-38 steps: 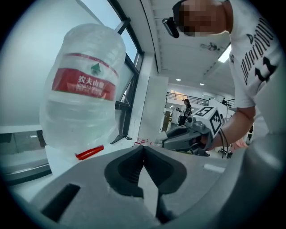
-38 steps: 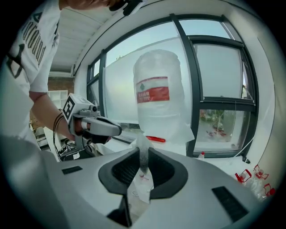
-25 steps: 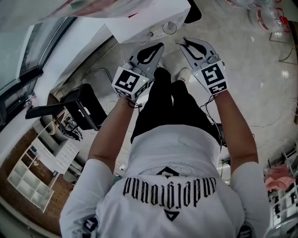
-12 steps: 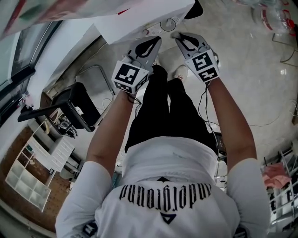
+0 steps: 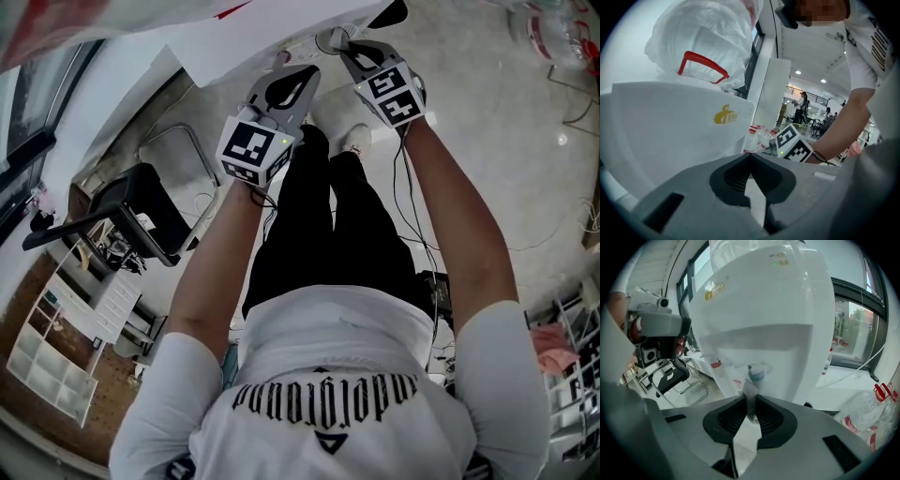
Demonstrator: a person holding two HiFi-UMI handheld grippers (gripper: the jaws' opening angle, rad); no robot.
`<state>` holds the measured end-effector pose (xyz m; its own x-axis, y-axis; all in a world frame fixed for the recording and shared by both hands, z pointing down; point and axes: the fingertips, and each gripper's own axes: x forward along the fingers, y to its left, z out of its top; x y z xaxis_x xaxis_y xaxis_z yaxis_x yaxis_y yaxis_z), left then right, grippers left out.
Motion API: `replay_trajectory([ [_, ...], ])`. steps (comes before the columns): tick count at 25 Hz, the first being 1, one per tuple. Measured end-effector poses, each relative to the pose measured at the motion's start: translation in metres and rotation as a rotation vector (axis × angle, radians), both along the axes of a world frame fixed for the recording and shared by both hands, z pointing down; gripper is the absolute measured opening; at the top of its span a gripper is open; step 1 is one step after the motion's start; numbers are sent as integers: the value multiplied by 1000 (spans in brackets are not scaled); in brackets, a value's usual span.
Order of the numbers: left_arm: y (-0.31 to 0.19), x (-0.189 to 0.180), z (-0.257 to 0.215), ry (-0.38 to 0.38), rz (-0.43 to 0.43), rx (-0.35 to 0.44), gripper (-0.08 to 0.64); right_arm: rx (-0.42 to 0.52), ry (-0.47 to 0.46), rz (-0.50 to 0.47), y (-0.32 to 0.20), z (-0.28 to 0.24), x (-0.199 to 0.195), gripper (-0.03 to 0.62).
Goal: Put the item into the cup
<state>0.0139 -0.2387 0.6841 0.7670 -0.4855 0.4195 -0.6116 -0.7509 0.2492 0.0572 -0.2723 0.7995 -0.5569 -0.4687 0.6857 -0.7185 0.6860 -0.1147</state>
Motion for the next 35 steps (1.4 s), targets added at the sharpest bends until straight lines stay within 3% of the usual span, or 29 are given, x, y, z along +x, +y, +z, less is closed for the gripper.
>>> replay_trajectory([
  [10,-4,-8,3,-7,-33,-8,12,-36,49,-29,-20,31,-12,64],
  [15,-7,-12,6,-16,-35,-13,12,-65,28,-3,-26,37,-19,64],
  [23,-8,-13,5,-10,-32,-11,12,-76,25,13,-26,37,-19,124],
  [35,6,-12,-26,7,-32,-3,12,-40,-8,71,-14,-17,-2,127],
])
